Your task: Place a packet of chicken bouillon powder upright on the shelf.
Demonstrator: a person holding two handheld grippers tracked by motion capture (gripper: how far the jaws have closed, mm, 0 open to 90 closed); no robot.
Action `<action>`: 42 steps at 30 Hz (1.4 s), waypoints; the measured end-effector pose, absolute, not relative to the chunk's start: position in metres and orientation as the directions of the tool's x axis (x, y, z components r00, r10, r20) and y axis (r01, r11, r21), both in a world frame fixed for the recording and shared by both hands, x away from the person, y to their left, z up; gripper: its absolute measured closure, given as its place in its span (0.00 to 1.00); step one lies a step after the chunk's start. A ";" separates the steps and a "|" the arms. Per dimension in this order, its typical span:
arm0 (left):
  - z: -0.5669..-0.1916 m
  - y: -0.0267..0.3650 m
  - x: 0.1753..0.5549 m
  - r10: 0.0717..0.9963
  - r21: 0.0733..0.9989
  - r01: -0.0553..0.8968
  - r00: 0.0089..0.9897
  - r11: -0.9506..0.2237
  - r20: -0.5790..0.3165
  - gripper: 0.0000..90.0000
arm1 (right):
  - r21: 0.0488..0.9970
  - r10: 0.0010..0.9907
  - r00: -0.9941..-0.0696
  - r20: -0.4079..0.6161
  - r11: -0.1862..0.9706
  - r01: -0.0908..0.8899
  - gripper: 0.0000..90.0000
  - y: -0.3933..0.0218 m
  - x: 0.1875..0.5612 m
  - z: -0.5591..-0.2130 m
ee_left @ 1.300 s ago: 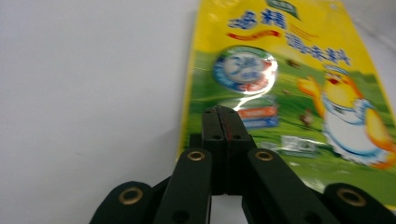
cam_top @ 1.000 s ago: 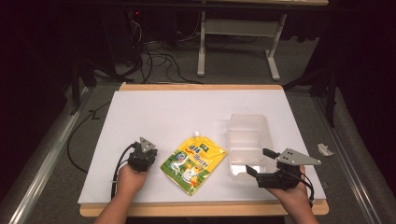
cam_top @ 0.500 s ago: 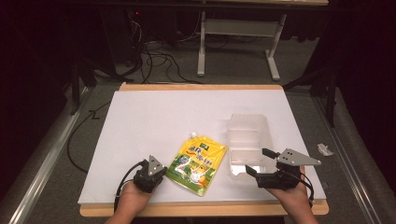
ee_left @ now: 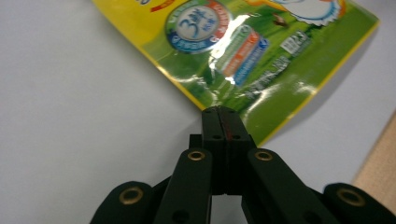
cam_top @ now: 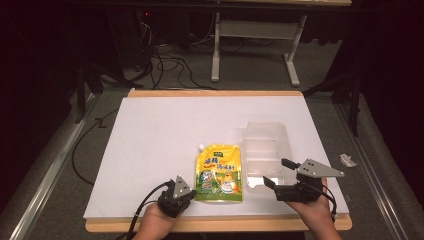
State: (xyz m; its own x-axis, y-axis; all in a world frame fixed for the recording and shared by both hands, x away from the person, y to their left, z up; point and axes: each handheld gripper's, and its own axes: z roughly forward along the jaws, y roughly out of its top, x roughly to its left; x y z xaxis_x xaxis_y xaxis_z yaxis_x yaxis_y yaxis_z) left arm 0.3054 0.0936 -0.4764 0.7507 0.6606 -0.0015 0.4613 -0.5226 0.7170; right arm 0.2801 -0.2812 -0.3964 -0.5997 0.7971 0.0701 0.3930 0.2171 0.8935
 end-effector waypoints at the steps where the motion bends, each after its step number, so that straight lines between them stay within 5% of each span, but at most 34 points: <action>1: -0.476 0.097 0.308 0.674 0.723 0.470 0.739 -0.507 -0.008 1.00 | 0.897 0.798 -0.600 0.061 0.219 0.383 0.13 -0.283 0.280 -0.396; 6: -0.470 0.112 0.326 0.757 0.763 0.517 0.651 -0.387 -0.058 1.00 | 0.894 0.808 -0.586 0.057 0.219 0.390 0.13 -0.286 0.277 -0.397; 13: -0.470 0.115 0.364 0.797 0.771 0.562 0.591 -0.298 -0.122 0.81 | 0.898 0.813 -0.579 0.059 0.210 0.387 0.13 -0.290 0.278 -0.397; 22: -0.466 0.107 0.412 0.775 0.754 0.627 0.570 -0.196 -0.273 0.57 | 0.897 0.817 -0.573 0.065 0.203 0.392 0.13 -0.293 0.279 -0.397; 31: -0.482 0.081 0.438 0.720 0.683 0.717 0.547 -0.139 -0.428 0.48 | 0.893 0.817 -0.573 0.064 0.209 0.398 0.13 -0.292 0.280 -0.399; 38: -0.486 0.081 0.435 0.691 0.664 0.737 0.547 -0.129 -0.473 0.63 | 0.896 0.818 -0.572 0.063 0.206 0.394 0.13 -0.295 0.280 -0.398; 42: -0.486 0.079 0.431 0.704 0.665 0.733 0.549 -0.145 -0.451 0.81 | 0.896 0.817 -0.573 0.061 0.208 0.392 0.13 -0.294 0.280 -0.397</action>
